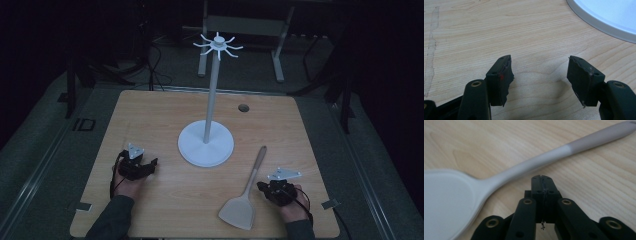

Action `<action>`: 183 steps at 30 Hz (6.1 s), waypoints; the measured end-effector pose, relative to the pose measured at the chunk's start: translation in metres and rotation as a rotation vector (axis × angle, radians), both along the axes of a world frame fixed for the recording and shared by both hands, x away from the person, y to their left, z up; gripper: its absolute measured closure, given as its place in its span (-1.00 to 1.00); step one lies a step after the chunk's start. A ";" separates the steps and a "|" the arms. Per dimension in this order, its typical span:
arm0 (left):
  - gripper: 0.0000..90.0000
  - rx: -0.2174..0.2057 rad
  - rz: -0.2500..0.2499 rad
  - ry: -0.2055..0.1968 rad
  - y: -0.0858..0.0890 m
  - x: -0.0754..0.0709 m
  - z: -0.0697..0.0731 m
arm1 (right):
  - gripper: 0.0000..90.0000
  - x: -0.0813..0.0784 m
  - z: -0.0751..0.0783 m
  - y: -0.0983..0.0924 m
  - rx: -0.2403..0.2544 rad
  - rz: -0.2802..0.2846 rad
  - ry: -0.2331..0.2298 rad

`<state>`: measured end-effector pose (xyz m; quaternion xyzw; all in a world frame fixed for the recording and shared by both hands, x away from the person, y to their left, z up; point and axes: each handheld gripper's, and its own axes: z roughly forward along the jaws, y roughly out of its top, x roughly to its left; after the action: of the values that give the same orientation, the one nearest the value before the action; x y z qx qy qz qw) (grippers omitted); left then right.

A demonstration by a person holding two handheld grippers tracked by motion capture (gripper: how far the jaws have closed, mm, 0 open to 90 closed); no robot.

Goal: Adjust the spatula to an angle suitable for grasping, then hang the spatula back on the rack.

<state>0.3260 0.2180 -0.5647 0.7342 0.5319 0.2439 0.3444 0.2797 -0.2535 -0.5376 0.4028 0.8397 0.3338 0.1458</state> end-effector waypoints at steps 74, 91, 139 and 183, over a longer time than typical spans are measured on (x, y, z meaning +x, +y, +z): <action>-0.18 -0.006 -0.007 0.001 0.000 0.002 0.000 | 0.46 0.098 0.005 0.056 -0.069 -0.215 0.231; -0.18 -0.008 -0.010 -0.002 0.000 0.002 0.000 | 0.60 0.109 0.010 0.079 -0.204 -0.348 0.256; -0.18 -0.006 -0.005 -0.004 0.000 0.001 0.000 | 0.69 0.057 0.058 0.068 0.000 -0.287 -0.185; -0.18 -0.005 -0.006 -0.007 0.000 0.001 0.000 | 0.69 0.031 0.118 0.081 0.209 -0.113 -0.482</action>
<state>0.3273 0.2183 -0.5645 0.7341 0.5291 0.2438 0.3488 0.3108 -0.1723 -0.4195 0.3709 0.7177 0.4965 0.3176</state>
